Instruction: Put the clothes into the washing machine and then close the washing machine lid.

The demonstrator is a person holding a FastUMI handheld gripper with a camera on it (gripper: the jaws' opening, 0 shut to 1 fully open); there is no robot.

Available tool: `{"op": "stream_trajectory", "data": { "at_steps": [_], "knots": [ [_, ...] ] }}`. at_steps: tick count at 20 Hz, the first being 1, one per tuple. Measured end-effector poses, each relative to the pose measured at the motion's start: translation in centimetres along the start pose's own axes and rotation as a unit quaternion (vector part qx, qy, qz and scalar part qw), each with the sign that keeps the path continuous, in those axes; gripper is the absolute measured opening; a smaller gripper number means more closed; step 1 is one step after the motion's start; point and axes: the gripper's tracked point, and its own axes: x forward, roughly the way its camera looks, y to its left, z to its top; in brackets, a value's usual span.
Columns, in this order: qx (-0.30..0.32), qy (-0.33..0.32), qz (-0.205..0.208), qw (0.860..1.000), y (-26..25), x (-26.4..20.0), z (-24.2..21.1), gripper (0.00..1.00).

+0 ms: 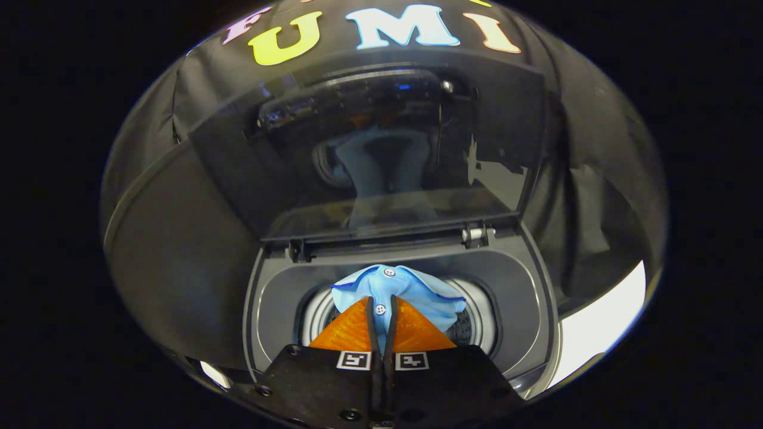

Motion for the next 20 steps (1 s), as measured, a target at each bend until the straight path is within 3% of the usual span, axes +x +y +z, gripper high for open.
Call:
{"op": "stream_trajectory", "data": {
  "at_steps": [8,15,18,20],
  "knots": [
    [0.011,0.078,-0.025,0.997,-1.3,2.8,-7.6,0.01],
    [0.004,0.081,-0.034,0.996,-1.7,2.4,-8.0,0.01],
    [0.028,0.107,-0.027,0.993,-1.4,2.0,-9.3,0.49],
    [0.03,0.093,-0.044,0.994,-2.4,2.3,-9.4,0.81]
  ]
}}
